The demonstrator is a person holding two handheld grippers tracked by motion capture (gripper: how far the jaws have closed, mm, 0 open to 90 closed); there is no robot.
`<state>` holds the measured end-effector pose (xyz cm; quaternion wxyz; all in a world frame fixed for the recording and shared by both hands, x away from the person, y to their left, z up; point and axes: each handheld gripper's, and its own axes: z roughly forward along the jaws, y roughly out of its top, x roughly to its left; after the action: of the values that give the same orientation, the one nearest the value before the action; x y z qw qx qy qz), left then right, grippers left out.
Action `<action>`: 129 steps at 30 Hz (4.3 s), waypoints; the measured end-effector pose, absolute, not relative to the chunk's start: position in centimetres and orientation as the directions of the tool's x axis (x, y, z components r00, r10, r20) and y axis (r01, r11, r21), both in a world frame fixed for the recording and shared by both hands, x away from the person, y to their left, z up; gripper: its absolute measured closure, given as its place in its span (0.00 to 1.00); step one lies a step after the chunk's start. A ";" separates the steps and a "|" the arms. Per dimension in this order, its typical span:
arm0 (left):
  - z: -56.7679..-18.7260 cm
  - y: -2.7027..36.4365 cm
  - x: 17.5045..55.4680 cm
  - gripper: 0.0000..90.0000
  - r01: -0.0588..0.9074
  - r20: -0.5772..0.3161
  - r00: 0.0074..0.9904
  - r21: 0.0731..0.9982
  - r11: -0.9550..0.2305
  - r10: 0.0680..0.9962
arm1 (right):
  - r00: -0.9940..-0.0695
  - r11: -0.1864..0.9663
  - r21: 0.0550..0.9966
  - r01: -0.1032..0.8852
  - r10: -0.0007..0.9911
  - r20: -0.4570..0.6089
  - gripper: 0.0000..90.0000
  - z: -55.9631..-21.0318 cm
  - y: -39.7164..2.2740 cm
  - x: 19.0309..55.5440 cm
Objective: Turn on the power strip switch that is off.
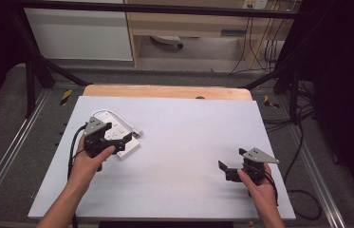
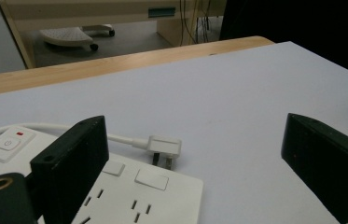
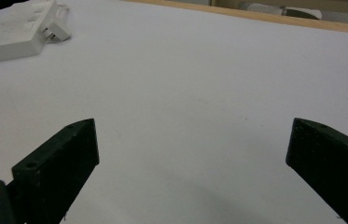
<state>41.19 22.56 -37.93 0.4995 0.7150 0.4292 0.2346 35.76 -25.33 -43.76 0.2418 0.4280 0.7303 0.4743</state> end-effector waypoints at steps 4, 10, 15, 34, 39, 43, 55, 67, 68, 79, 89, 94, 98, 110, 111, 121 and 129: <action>-38.3 22.5 41.8 0.10 0.382 -0.097 0.514 0.915 -0.127 0.852 | -0.515 0.182 0.898 0.400 0.855 0.056 0.03 -43.8 -25.2 35.7; -38.5 22.4 42.5 0.11 0.392 -0.104 0.507 0.912 -0.121 0.856 | -0.509 0.179 0.897 0.404 0.859 0.058 0.03 -43.8 -25.3 35.7; -38.7 22.3 42.9 0.12 0.397 -0.105 0.502 0.910 -0.121 0.859 | -0.507 0.176 0.898 0.404 0.860 0.060 0.03 -43.8 -25.4 35.6; -39.6 22.1 43.9 0.26 0.430 -0.067 0.490 0.886 -0.174 0.869 | -0.506 0.176 0.897 0.405 0.860 0.060 0.03 -43.8 -25.4 35.7; -39.8 22.3 44.2 0.32 0.453 -0.073 0.476 0.875 -0.173 0.877 | -0.508 0.176 0.897 0.405 0.859 0.060 0.03 -43.8 -25.4 35.7; -39.9 22.6 44.3 0.37 0.463 -0.067 0.472 0.867 -0.183 0.879 | -0.508 0.176 0.898 0.404 0.859 0.060 0.03 -43.8 -25.4 35.7; -40.4 22.7 44.4 0.58 0.467 -0.052 0.490 0.858 -0.212 0.870 | -0.508 0.177 0.897 0.405 0.859 0.060 0.03 -43.8 -25.3 35.7; -40.8 22.6 44.5 0.77 0.482 -0.077 0.503 0.852 -0.205 0.861 | -0.510 0.178 0.897 0.405 0.858 0.060 0.03 -43.8 -25.3 35.7; -40.9 22.6 44.5 0.78 0.482 -0.079 0.503 0.852 -0.203 0.861 | -0.510 0.178 0.896 0.406 0.858 0.061 0.03 -43.8 -25.3 35.7; -41.3 22.9 44.7 0.92 0.495 -0.115 0.506 0.850 -0.179 0.855 | -0.510 0.179 0.896 0.406 0.858 0.060 0.03 -43.8 -25.3 35.7; -41.6 22.7 44.7 0.97 0.498 -0.120 0.517 0.848 -0.184 0.847 | -0.510 0.179 0.897 0.405 0.858 0.060 0.03 -43.8 -25.3 35.7; -41.7 22.6 44.8 0.99 0.499 -0.118 0.525 0.845 -0.193 0.843 | -0.510 0.179 0.897 0.405 0.858 0.059 0.03 -43.8 -25.4 35.7; -41.9 22.5 44.8 1.00 0.502 -0.117 0.529 0.842 -0.199 0.841 | -0.511 0.180 0.897 0.404 0.858 0.058 0.03 -43.8 -25.4 35.7; -42.6 22.4 45.5 1.00 0.510 -0.109 0.522 0.835 -0.206 0.846 | -0.512 0.180 0.897 0.404 0.857 0.059 0.03 -43.8 -25.4 35.7; -42.6 22.4 45.5 1.00 0.510 -0.107 0.521 0.834 -0.208 0.847 | -0.512 0.181 0.897 0.403 0.857 0.057 0.03 -43.8 -25.4 35.7; -43.1 22.6 46.1 1.00 0.517 -0.107 0.499 0.833 -0.196 0.860 | -0.516 0.187 0.896 0.404 0.855 0.054 0.03 -43.8 -25.3 35.8; -43.5 22.6 46.5 1.00 0.522 -0.103 0.487 0.830 -0.195 0.867 | -0.517 0.189 0.895 0.403 0.854 0.053 0.03 -43.8 -25.3 35.8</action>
<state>46.46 22.64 -43.50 0.4312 0.7468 0.4652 0.1998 35.77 -25.33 -43.81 0.2393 0.4291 0.7328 0.4708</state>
